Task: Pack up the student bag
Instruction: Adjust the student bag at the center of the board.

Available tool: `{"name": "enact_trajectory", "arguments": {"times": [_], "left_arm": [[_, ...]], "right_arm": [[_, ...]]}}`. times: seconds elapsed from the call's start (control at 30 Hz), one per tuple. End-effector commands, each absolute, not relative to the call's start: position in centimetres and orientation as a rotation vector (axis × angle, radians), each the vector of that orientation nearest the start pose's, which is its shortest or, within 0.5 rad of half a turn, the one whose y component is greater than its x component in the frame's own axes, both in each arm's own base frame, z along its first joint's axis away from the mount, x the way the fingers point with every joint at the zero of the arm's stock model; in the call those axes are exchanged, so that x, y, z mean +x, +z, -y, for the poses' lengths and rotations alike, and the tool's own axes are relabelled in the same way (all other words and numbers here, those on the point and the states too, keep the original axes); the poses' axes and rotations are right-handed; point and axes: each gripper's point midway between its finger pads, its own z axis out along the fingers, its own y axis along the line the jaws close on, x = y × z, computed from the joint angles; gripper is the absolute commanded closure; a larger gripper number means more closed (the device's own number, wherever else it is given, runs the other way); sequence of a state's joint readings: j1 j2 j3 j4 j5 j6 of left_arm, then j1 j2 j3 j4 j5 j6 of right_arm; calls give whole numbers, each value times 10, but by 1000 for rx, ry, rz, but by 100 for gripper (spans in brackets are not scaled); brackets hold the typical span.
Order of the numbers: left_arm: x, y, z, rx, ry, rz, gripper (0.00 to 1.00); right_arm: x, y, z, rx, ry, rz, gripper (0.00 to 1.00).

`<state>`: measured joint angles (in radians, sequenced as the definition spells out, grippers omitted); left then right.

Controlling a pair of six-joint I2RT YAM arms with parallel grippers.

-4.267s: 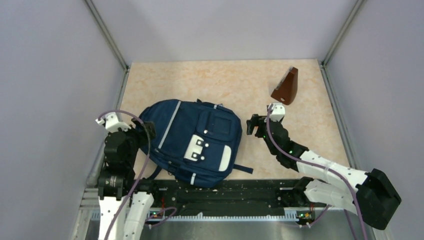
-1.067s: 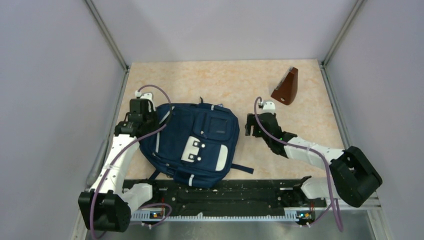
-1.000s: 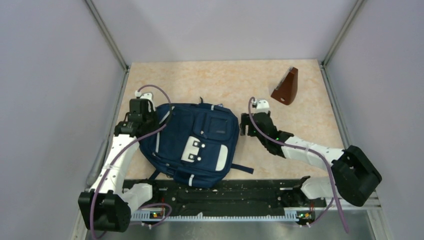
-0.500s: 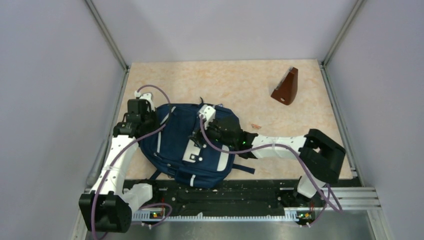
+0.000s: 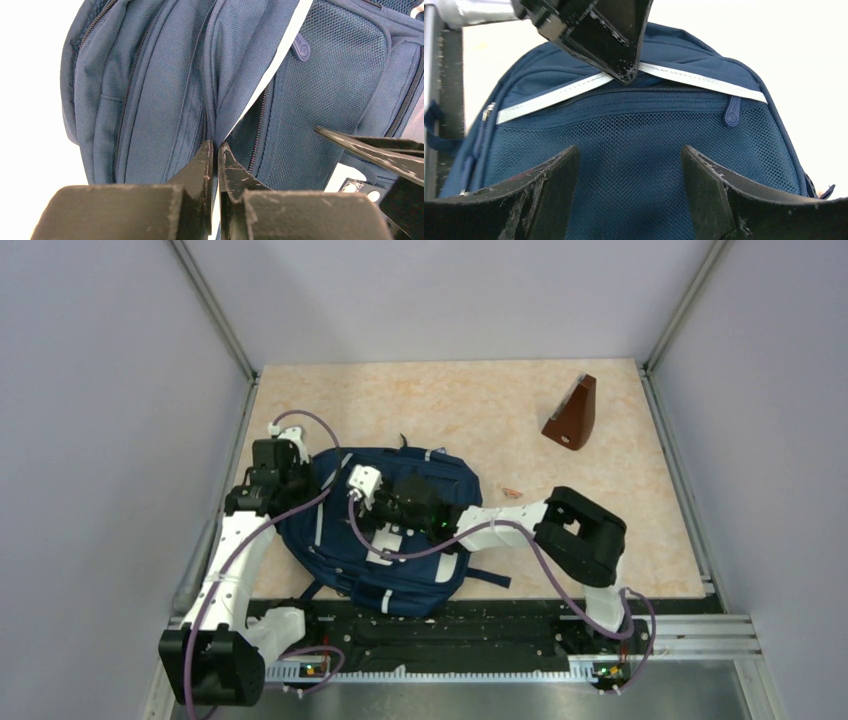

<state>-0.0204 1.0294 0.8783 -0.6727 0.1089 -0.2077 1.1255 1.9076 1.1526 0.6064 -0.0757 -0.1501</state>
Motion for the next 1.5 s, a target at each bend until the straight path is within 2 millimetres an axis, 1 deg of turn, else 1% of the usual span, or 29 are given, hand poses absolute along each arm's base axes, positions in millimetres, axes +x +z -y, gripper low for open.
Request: {"name": "enact_trajectory", "arguments": {"times": [0.0,0.07,0.1,0.13,0.2,0.23,0.27,0.37,0.43,0.5,0.57,0.6,0.67,0.7,0.73,0.8,0.87,0.93,0.97,1.07,1.2,1.37,1.47], "left_arm": [[281,171,49,-145,-349,-2314,100],[281,171,49,-144,-352,-2312,100],[281,172,48,-145,-352,-2310,100],[282,171,48,-147,-352,-2310,100],[282,171,48,-151,-351,-2310,100],[282,171,47,-151,-349,-2312,100],[281,170,46,-156,-344,-2314,100],[282,168,42,-170,-325,-2321,100],[282,166,42,-175,-324,-2327,100],[282,165,42,-177,-320,-2333,100],[282,163,40,-184,-311,-2339,100],[283,164,35,-208,-304,-2335,100],[284,169,35,-210,-323,-2312,100],[284,171,38,-201,-341,-2300,100],[284,174,40,-192,-358,-2290,100],[283,177,43,-181,-377,-2278,100],[283,177,42,-183,-375,-2278,100],[283,177,43,-185,-380,-2279,100],[283,176,44,-185,-387,-2283,100],[283,176,44,-186,-389,-2285,100],[283,179,45,-184,-395,-2273,100],[282,180,45,-185,-397,-2270,100],[282,180,45,-184,-399,-2270,100]], "right_arm": [[246,164,-531,-1115,714,-1343,30],[249,160,-532,-1115,697,-1349,36],[250,160,-532,-1109,689,-1351,43],[251,160,-533,-1109,683,-1352,54],[261,163,-529,-1062,637,-1365,86],[264,165,-527,-1045,624,-1362,97],[265,167,-524,-1031,615,-1357,100],[265,187,-517,-982,624,-1323,100],[262,208,-511,-941,644,-1288,100],[257,223,-505,-916,670,-1257,100],[255,231,-501,-895,688,-1252,100],[256,232,-500,-883,688,-1267,100],[261,229,-501,-843,691,-1335,100],[266,231,-502,-801,690,-1375,100],[269,228,-503,-764,700,-1427,93],[275,222,-505,-664,729,-1539,73],[279,215,-507,-576,751,-1629,55],[281,207,-514,-523,776,-1695,45],[282,198,-519,-507,782,-1734,41],[287,187,-529,-464,782,-1807,37],[291,174,-540,-437,766,-1883,35],[294,162,-540,-418,665,-1921,34],[294,156,-537,-418,594,-1930,33]]}}
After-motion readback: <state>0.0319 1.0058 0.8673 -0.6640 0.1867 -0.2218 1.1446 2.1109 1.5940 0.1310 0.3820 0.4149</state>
